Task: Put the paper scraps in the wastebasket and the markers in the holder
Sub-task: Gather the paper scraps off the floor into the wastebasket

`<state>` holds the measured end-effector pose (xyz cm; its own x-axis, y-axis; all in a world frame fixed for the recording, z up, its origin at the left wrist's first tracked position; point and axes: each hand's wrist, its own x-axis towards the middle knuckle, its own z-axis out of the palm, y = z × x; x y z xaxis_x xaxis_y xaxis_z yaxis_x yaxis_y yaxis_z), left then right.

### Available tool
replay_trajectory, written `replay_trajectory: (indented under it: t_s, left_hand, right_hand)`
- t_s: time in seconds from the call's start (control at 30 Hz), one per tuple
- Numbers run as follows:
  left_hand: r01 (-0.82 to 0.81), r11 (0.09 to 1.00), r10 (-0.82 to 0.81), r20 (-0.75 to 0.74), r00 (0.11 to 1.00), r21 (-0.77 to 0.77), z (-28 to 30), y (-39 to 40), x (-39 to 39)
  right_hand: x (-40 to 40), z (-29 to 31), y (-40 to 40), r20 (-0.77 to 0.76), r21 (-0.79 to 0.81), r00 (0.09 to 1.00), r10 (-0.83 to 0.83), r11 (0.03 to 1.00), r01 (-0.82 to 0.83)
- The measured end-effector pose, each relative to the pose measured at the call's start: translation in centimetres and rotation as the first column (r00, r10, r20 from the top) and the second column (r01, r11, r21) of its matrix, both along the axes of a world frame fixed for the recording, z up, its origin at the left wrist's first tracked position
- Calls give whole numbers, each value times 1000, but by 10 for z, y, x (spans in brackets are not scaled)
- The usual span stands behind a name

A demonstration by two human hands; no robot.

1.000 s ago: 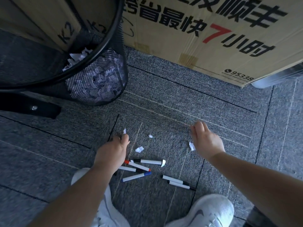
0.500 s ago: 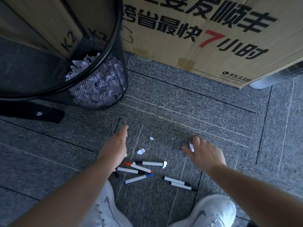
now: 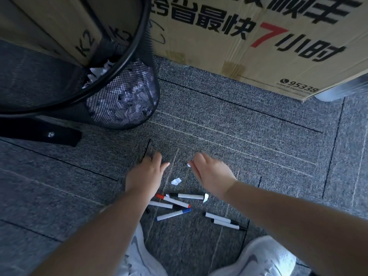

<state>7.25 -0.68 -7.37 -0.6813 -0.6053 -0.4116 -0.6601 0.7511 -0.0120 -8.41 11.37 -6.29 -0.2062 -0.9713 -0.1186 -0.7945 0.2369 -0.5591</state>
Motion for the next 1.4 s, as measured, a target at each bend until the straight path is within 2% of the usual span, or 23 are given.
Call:
replay_trajectory:
  t_s: [0.17,0.27,0.33,0.57,0.67,0.8,1.03,1.2,1.3,1.4]
  left_hand:
    - [-88,991,90,-7,996,102,0,2,0]
    - [-54,977,85,-143,986,205,-2,1,6]
    - [-30,965,81,-184,980,262,1,1,11]
    - [-28,899,109,-162,981,436,12,13,3]
    - [29,917,30,-142,989,397,14,19,-2]
    - [143,947,-153,12,988,288,10,23,-7]
    - [210,963,-227,90,970,169,9,30,-11]
    - [165,953,-195,96,976,256,12,33,-13]
    - [81,932,-104,46,994,354,16,28,-11]
    - [-27,921,11,43,999,388,22,18,0]
  right_hand:
    - [-6,-6,-6,116,198,991,-63,979,38]
    - [-7,-9,-2,146,269,985,-89,962,47]
    - [-4,-14,2,113,302,992,-52,953,16]
    - [6,-14,3,-54,321,992,112,943,-89]
    - [10,-10,2,-116,335,984,138,938,-92]
    - [15,-2,-2,-122,398,981,152,913,-92]
    - [-15,3,5,69,353,997,40,934,-62]
    - [-23,7,32,173,467,984,35,877,-113]
    - [-15,6,41,218,576,976,11,806,-137]
    - [-7,9,45,237,599,971,27,783,-168]
